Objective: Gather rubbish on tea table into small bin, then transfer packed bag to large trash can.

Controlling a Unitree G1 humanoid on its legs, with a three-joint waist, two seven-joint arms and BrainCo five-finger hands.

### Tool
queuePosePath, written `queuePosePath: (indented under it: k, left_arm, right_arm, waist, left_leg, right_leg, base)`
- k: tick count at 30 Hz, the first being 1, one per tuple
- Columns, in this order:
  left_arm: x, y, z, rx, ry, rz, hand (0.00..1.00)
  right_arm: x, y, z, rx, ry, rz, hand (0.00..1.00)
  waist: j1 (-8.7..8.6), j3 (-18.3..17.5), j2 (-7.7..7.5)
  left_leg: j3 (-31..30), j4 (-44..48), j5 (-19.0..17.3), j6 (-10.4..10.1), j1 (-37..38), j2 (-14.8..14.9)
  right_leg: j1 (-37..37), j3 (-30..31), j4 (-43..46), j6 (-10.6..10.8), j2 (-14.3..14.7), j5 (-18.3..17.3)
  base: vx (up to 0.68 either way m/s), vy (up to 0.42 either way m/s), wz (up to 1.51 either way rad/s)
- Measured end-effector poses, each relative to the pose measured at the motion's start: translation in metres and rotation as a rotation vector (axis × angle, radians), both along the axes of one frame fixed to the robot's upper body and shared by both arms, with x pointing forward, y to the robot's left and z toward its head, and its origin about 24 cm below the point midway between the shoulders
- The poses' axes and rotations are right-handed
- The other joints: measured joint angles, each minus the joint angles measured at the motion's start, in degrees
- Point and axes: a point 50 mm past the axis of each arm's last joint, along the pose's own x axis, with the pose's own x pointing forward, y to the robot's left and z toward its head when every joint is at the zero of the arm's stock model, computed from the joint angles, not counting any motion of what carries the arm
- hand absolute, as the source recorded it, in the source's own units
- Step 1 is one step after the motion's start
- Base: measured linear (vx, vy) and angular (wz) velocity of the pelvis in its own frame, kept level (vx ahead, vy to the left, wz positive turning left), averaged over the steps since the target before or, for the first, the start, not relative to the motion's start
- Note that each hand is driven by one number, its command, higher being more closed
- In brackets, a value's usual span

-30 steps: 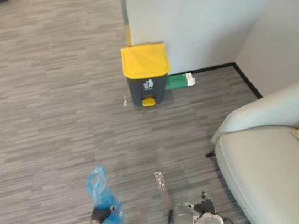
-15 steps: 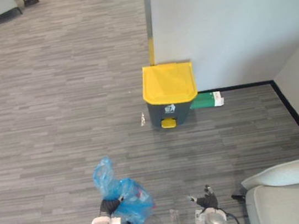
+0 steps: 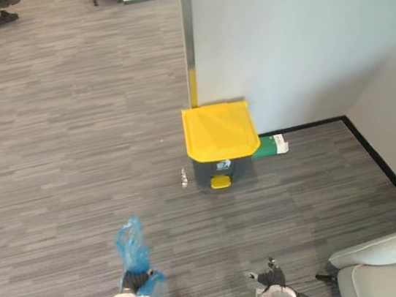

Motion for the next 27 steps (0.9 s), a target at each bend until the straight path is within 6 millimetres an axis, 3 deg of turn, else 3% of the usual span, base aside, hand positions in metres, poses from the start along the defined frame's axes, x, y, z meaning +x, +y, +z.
queuePosePath:
  k: [1,3,5,6,7,8,9,10,11,12,13,15,18,19,20,23,27]
  left_arm:
    - [0.001,-0.002,-0.004,-0.006,0.024,0.006,1.00]
    - [-0.001,-0.007,-0.006,-0.023,0.030,0.004,1.00]
    - [-0.001,-0.011,-0.006,-0.035,0.032,0.003,1.00]
    - [-0.002,-0.014,-0.007,-0.045,0.034,0.002,1.00]
    - [-0.001,-0.018,-0.004,-0.063,0.020,-0.002,1.00]
    - [-0.002,-0.020,-0.003,-0.073,0.014,-0.002,1.00]
    - [-0.006,-0.025,-0.002,-0.095,0.007,-0.003,1.00]
    - [-0.010,-0.030,-0.001,-0.117,0.001,0.000,1.00]
    - [-0.009,-0.031,-0.001,-0.120,-0.002,-0.002,1.00]
    - [-0.005,-0.030,-0.001,-0.111,-0.002,-0.011,1.00]
    - [-0.002,-0.028,0.000,-0.100,-0.004,-0.022,1.00]
    - [0.001,-0.024,0.001,-0.082,-0.012,-0.030,1.00]
    - [-0.001,-0.021,0.000,-0.065,-0.004,-0.045,1.00]
    - [-0.005,-0.021,-0.003,-0.065,0.014,-0.040,1.00]
    - [-0.009,-0.021,-0.007,-0.058,0.042,-0.047,1.00]
    - [-0.010,-0.015,-0.007,-0.042,0.044,-0.047,1.00]
    - [-0.012,0.002,-0.007,0.008,0.055,-0.044,1.00]
  right_arm:
    - [-0.004,-0.004,-0.003,-0.010,0.027,0.005,0.00]
    - [-0.009,-0.010,-0.005,-0.021,0.046,-0.005,0.00]
    - [-0.010,-0.013,-0.005,-0.026,0.048,-0.008,0.00]
    - [-0.011,-0.010,-0.005,-0.015,0.044,-0.021,0.00]
    - [-0.015,-0.009,-0.006,-0.011,0.048,-0.025,0.00]
    - [-0.017,-0.006,-0.006,-0.004,0.049,-0.024,0.00]
    - [-0.017,-0.004,-0.004,-0.004,0.034,-0.021,0.00]
    - [-0.020,-0.006,-0.003,-0.009,0.029,-0.028,0.00]
    - [-0.020,-0.008,-0.002,-0.008,0.023,-0.038,0.00]
    - [-0.024,-0.011,-0.006,-0.005,0.051,-0.070,0.00]
    - [-0.025,-0.006,-0.008,0.013,0.063,-0.072,0.00]
    - [-0.022,-0.001,-0.007,0.026,0.055,-0.074,0.00]
    - [-0.015,-0.002,-0.005,0.023,0.037,-0.066,0.00]
    - [-0.011,-0.001,-0.004,0.026,0.031,-0.060,0.00]
    - [-0.008,-0.004,-0.003,0.015,0.023,-0.056,0.00]
    - [-0.013,-0.002,-0.006,0.018,0.048,-0.043,0.00]
    - [-0.011,-0.001,-0.007,0.022,0.060,-0.030,0.00]
  waist:
    - [-0.52,0.3,0.64]
    - [-0.51,-1.1,2.30]
    - [-0.63,-1.0,2.78]
    - [-0.88,-0.5,2.77]
    - [-1.05,0.2,1.74]
    - [-0.87,0.3,1.44]
    - [-0.02,0.3,1.43]
    - [0.57,-0.4,1.61]
    - [0.63,-0.4,1.63]
    - [1.24,-0.8,2.22]
    - [1.28,-1.0,1.14]
    - [1.42,-0.9,0.44]
    - [1.56,-0.7,1.14]
    - [1.54,-0.7,1.68]
    - [0.96,-0.8,1.90]
    - [0.64,-1.3,0.29]
    - [0.59,-1.9,0.30]
  left_leg:
    - [-2.3,0.1,-0.6,-1.1,0.8,-0.2]
    - [-3.0,-0.4,-1.1,-2.1,0.3,1.2]
    - [-3.3,0.7,-2.0,-3.3,0.4,2.4]
    - [-3.4,5.2,-3.2,-4.3,-0.4,3.7]
    - [-3.9,18.6,-4.5,-4.6,-3.9,6.2]
    - [-3.7,24.6,-4.4,-4.6,-5.8,7.3]
    - [-2.3,33.4,-4.6,-4.2,-8.8,9.9]
    - [-0.1,38.2,-5.8,-2.1,-12.1,11.9]
    - [1.1,36.9,-6.3,-1.3,-13.2,12.0]
    - [1.0,16.1,1.1,-0.9,-13.6,7.9]
    - [1.4,15.7,0.8,-0.3,-13.8,6.6]
    - [1.7,16.1,0.6,0.0,-13.6,5.6]
    - [1.8,15.0,-2.9,1.2,-10.9,4.2]
    - [2.1,13.4,-4.1,0.2,-8.9,3.9]
    - [2.7,12.1,-4.1,0.3,-7.4,2.9]
    - [3.4,11.1,-4.3,0.7,-5.5,0.7]
    - [2.1,10.0,-4.4,0.8,-5.5,1.2]
  right_leg:
    - [0.9,0.4,-1.1,-1.7,0.4,2.5]
    - [1.0,-0.3,-2.7,-1.9,1.8,1.9]
    - [1.9,-1.4,-2.9,-2.4,2.7,-0.1]
    - [3.9,-2.1,-3.5,-2.2,3.1,-1.1]
    - [8.3,-3.0,-5.0,-2.4,3.2,-1.9]
    - [10.1,-3.1,-5.6,-2.9,3.4,-2.0]
    - [12.0,-3.5,-6.2,-3.8,4.1,-2.9]
    - [13.6,-3.3,-6.4,-4.0,4.3,-4.1]
    - [14.1,-3.1,-6.6,-3.6,4.0,-4.5]
    - [14.3,-0.7,-6.3,0.3,2.7,-5.7]
    - [15.2,-0.7,-8.4,1.4,1.6,-5.0]
    - [16.7,-0.6,-10.7,2.1,0.6,-4.5]
    - [16.4,1.3,-7.6,3.5,-0.3,-4.2]
    - [13.9,3.2,-1.6,4.7,-0.7,-5.2]
    - [10.0,4.4,7.2,4.7,-2.2,-5.1]
    - [6.9,5.5,14.2,4.6,-4.4,-4.9]
    - [9.3,4.4,8.0,4.4,-3.6,-3.0]
  base:
    - [0.24,-0.096,0.25]
    - [0.24,-0.101,0.07]
    - [0.23,-0.142,0.11]
    - [0.24,-0.177,0.36]
    - [0.16,-0.116,0.33]
    - [0.19,-0.123,0.12]
    - [0.19,-0.020,-0.15]
    - [0.29,0.003,-0.16]
    - [0.64,0.250,-0.34]
    - [0.72,0.310,-0.18]
    - [0.67,0.319,-0.18]
    - [0.28,0.132,0.06]
    - [0.18,0.131,-0.27]
    - [0.18,0.135,-0.48]
    - [0.13,0.080,-0.28]
    - [0.17,0.063,0.05]
    - [0.14,0.013,-0.04]
